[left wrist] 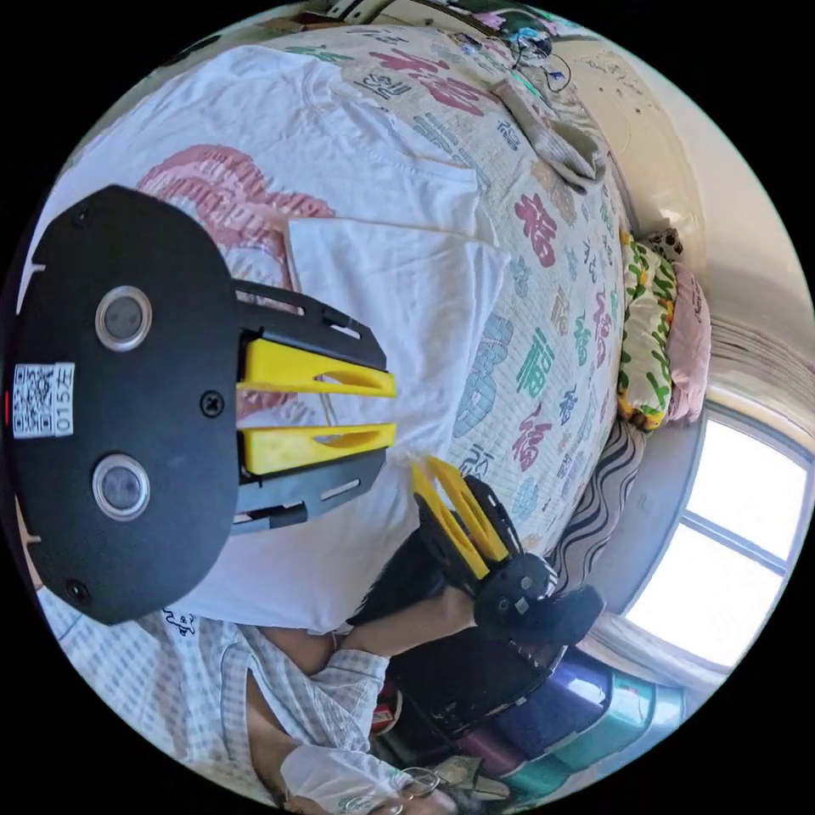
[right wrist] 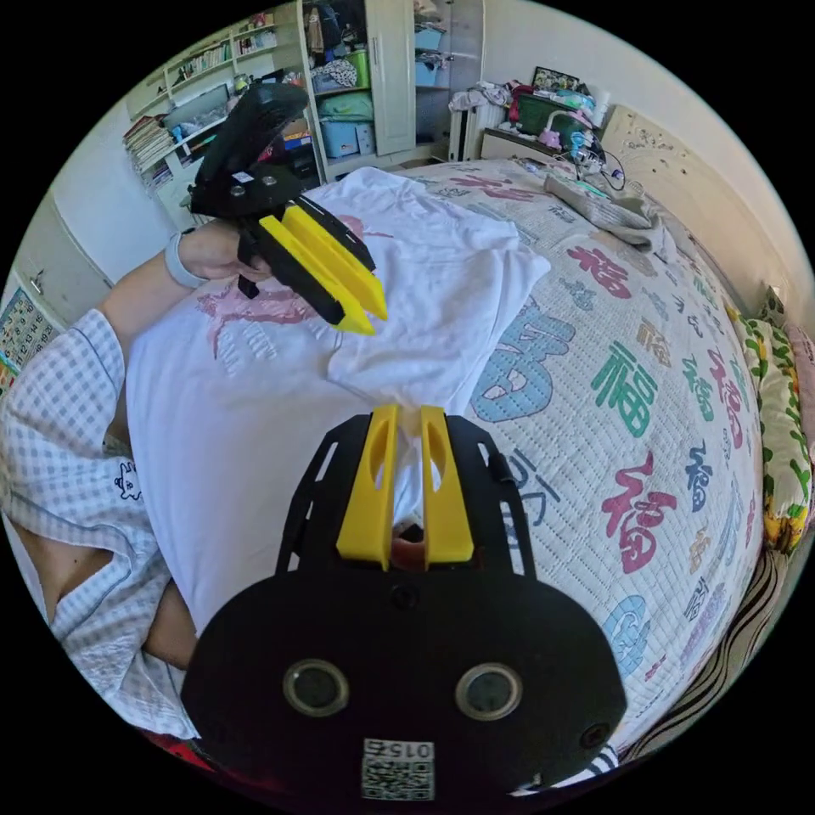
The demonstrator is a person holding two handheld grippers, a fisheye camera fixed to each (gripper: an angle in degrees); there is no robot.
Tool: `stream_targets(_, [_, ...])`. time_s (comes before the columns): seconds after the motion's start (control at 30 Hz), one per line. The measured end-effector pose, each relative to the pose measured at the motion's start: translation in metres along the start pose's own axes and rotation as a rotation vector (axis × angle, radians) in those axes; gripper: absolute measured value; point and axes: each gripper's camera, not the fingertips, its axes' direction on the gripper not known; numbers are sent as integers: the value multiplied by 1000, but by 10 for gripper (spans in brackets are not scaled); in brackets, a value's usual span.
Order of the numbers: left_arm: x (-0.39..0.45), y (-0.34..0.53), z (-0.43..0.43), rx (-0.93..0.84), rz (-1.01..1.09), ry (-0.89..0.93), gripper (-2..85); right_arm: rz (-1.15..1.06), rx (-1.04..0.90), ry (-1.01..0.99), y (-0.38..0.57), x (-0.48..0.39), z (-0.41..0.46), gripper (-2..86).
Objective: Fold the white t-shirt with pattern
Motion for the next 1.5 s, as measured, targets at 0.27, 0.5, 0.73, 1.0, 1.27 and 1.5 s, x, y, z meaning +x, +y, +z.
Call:
stream_targets(0.27, [15,20,3,-53,52,-46,39,5,-6,8,-7,8,41,1])
stream_targets(0.5, [-40,146,-146,167,-235,-229,65,53,239,6,-3,17,44,9])
stream_targets(0.73, [-131,337,-266,270,-685,-421,85,-12,270,-154,-72,-5,75,36])
stream_targets(1.0, [-262,510,-277,468,-1019,-228,103,-50,305,-305,-239,-38,147,46])
stream_targets(1.27, [-319,573,-243,680,-884,252,135,-118,227,-390,-413,-105,269,67])
stream_targets(1.5, [-298,608,-239,750,-722,208,118,-214,33,-179,-545,-187,400,88])
